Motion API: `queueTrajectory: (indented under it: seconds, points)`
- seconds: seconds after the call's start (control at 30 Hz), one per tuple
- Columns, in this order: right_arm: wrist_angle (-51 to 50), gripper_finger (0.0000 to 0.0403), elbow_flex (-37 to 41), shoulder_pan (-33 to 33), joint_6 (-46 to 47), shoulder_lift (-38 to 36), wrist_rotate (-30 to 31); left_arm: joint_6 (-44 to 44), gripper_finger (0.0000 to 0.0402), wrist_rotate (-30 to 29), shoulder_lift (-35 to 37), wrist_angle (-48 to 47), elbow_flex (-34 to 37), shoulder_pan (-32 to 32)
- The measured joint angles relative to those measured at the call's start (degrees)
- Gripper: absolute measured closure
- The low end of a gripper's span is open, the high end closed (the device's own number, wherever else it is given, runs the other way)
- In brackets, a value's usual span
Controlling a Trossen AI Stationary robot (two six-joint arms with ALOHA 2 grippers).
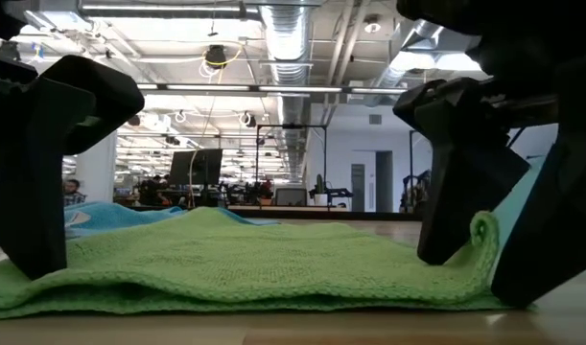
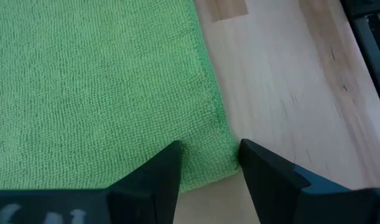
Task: Roll microfiber towels into tight, uniform cylinder then place into a basket
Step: Fold the green towel
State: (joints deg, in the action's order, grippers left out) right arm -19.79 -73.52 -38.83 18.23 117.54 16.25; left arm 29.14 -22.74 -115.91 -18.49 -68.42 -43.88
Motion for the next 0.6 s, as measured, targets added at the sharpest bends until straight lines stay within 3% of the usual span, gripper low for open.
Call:
queueTrajectory:
  seconds: [0.17,0.4,0.53,0.6]
  points:
    - [-1.58,0.0217,-0.02,0.27,4.22,-0.04,-1.09,-0.57,0.0306,-0.02,-0.08,0.38,0.06,0.52]
    - [-1.87,0.032,-0.24,1.38,5.73,0.48,-2.7,-1.13,0.0386,-1.49,-0.21,2.25,0.22,1.43]
    - [-2.14,0.0382,-0.38,1.9,5.74,1.49,-4.52,-0.98,0.0395,-2.66,-0.32,2.53,-0.1,1.68]
    - [-2.04,0.0392,-0.35,1.65,5.52,1.55,-4.7,-0.98,0.039,-2.57,-0.38,2.02,-0.62,1.68]
